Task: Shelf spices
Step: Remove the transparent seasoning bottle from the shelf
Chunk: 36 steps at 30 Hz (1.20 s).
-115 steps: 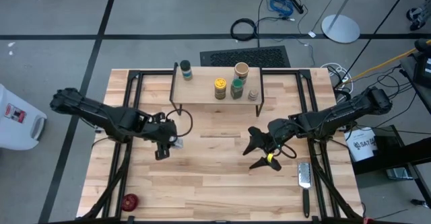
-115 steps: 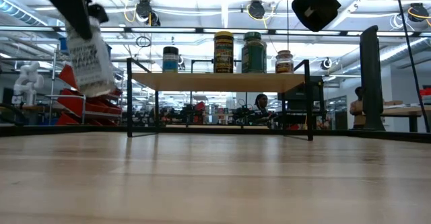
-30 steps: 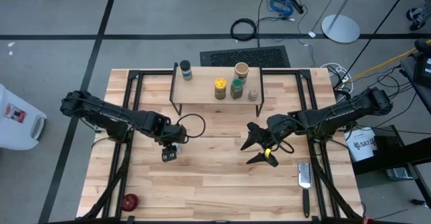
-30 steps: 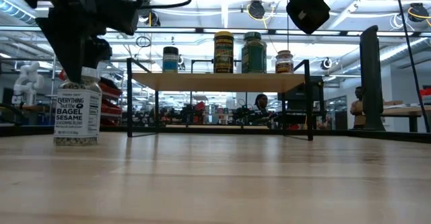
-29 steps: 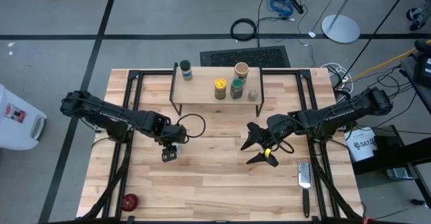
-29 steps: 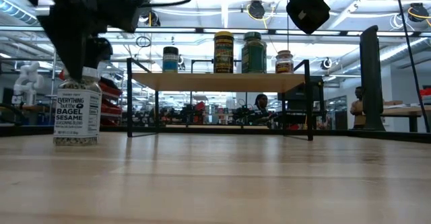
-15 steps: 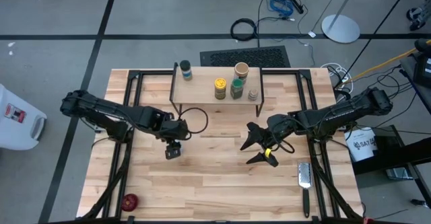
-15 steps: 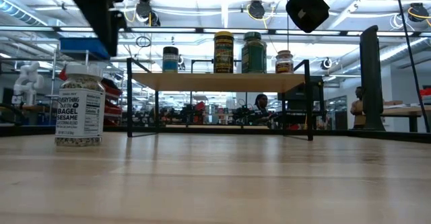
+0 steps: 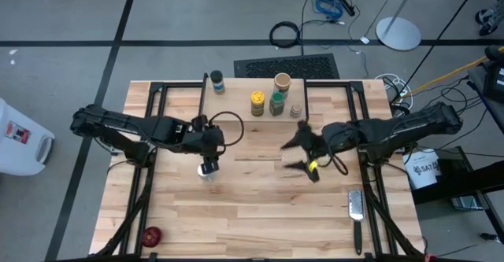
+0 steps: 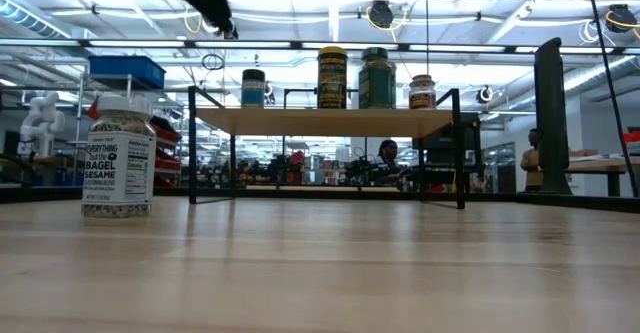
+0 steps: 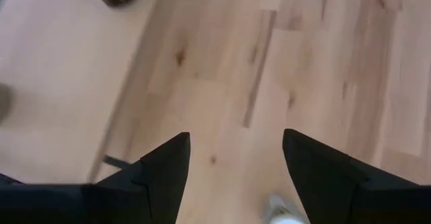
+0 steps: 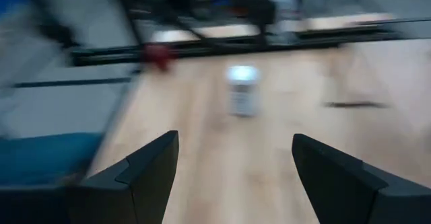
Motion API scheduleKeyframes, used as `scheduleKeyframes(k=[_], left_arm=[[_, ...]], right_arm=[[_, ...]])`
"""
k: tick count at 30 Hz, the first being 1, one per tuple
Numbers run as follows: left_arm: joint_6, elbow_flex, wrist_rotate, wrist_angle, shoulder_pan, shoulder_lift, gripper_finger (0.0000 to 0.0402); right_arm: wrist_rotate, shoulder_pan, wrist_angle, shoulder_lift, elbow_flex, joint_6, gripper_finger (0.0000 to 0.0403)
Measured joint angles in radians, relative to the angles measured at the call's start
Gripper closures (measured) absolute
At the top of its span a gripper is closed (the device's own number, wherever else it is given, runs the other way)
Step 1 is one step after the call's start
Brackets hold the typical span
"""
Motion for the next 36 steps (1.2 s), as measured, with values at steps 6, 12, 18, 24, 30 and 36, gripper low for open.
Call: scheduleKeyframes(k=[6,12,18,24,30,36], left_arm=[[0.000,0.001,-0.146,-0.004,0.000,0.000,0.0155],[0.045,0.000,-0.194,0.003,0.000,0.000,0.0155],[0.050,-0.001,-0.203,0.004,0.000,0.000,0.0155],[0.051,-0.001,-0.203,0.004,0.000,0.000,0.0155],[0.051,-0.002,-0.203,0.005,0.000,0.000,0.0155],[0.052,-0.002,-0.202,0.011,0.000,0.000,0.0155]], right_arm=[[0.228,-0.029,-0.278,-0.004,0.151,-0.085,0.0124],[0.124,-0.135,-0.335,-0.005,0.164,-0.167,0.0124],[0.080,-0.301,-0.374,-0.005,0.164,-0.200,0.0124],[-0.060,-0.445,-0.372,-0.005,0.164,-0.262,0.0110],[-0.079,-0.532,-0.420,0.021,0.162,-0.291,0.0093],[-0.083,-0.544,-0.441,0.087,0.158,-0.302,0.0092]])
